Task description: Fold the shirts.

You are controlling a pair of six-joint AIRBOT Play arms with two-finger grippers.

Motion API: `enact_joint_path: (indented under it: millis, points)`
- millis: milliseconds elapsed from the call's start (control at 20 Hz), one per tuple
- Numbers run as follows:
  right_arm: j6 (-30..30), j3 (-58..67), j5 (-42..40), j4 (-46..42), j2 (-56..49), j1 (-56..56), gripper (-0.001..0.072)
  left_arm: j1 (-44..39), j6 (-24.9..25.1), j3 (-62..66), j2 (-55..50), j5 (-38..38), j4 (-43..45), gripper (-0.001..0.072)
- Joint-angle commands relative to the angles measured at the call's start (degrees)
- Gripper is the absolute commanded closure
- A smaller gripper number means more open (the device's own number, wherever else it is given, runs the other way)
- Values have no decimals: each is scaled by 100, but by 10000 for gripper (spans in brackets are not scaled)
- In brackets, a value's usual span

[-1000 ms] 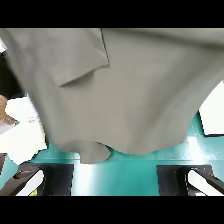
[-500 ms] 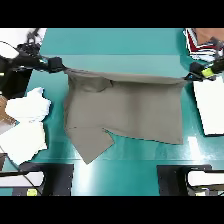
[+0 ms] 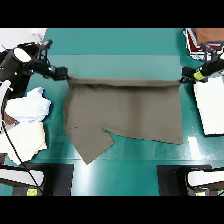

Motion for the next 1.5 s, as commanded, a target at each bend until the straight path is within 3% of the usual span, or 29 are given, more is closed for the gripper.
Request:
enact_joint_path:
  millis: [0,100,150,200,250,300,350,500,600,950,1200,1450]
  points:
    - [0,-920,-238,-166,354,83,695,-2,-116,-522,-4,-289,223,682]
    - [9,-1408,-428,-155,483,109,694,-2,-177,-743,-7,-223,223,679]
    - [9,-1572,-442,-59,514,136,685,-2,-330,-761,-4,-260,221,589]
    - [7,-1661,-444,92,525,142,541,-2,-466,-756,-2,-332,219,248]
    - [9,-1663,-409,201,527,144,337,-2,-566,-756,26,-485,221,170]
    - [9,-1652,-319,319,579,144,311,11,-546,-739,83,-713,286,247]
    - [9,-1659,-254,330,699,144,311,22,-549,-741,236,-940,463,275]
    - [4,-1661,-22,214,1338,138,311,22,-769,-1191,1126,-1235,1300,277]
    - [4,-1661,46,234,1792,133,311,20,-942,-1963,1928,-1322,1408,276]
    - [4,-1661,-181,240,2610,133,311,2,-1320,-4920,3947,-1141,638,276]
    - [4,-1661,-48,245,2616,151,312,2,-1296,-5702,4013,-341,-240,276]
    - [4,-1661,57,293,2616,151,312,2,-1292,-6026,4013,168,-520,277]
